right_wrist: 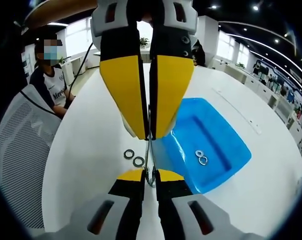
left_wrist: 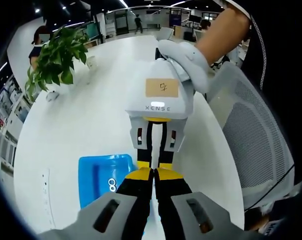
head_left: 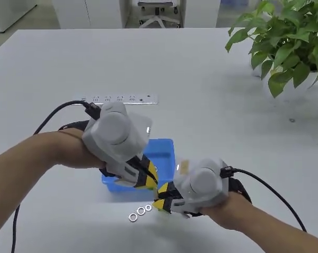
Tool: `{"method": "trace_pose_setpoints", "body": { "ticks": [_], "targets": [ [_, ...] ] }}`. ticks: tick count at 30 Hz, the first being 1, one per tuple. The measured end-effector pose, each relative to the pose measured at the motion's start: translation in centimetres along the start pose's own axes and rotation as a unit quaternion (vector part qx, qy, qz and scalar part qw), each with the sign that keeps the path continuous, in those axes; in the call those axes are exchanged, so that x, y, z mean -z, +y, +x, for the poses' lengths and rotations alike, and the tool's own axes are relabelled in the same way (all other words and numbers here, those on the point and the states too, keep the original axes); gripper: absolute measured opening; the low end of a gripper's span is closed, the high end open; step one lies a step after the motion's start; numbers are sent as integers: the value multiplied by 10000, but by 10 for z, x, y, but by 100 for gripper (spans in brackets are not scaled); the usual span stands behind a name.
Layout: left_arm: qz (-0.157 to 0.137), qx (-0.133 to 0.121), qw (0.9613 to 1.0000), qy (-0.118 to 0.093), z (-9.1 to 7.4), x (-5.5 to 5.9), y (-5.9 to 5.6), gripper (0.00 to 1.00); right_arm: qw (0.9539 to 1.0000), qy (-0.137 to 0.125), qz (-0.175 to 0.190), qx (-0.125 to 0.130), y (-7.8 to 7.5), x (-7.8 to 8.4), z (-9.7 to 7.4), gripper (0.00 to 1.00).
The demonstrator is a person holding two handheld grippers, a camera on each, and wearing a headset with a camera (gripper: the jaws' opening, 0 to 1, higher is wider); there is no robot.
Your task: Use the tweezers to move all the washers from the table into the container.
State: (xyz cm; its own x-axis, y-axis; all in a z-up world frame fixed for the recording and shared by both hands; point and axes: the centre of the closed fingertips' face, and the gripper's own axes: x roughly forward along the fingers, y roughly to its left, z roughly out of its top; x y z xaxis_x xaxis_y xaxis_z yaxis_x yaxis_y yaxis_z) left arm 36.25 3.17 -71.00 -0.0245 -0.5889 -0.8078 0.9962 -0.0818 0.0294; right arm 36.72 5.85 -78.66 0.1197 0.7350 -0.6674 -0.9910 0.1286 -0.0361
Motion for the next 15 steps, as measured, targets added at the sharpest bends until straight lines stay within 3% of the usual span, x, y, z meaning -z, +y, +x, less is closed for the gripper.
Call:
{"method": "trace_pose_setpoints", "body": {
  "ticks": [15],
  "targets": [
    [4,-66,9999,-83,-14,-11,-3,6,10000,-26,8,56,3,-12,-12,10]
  ]
}}
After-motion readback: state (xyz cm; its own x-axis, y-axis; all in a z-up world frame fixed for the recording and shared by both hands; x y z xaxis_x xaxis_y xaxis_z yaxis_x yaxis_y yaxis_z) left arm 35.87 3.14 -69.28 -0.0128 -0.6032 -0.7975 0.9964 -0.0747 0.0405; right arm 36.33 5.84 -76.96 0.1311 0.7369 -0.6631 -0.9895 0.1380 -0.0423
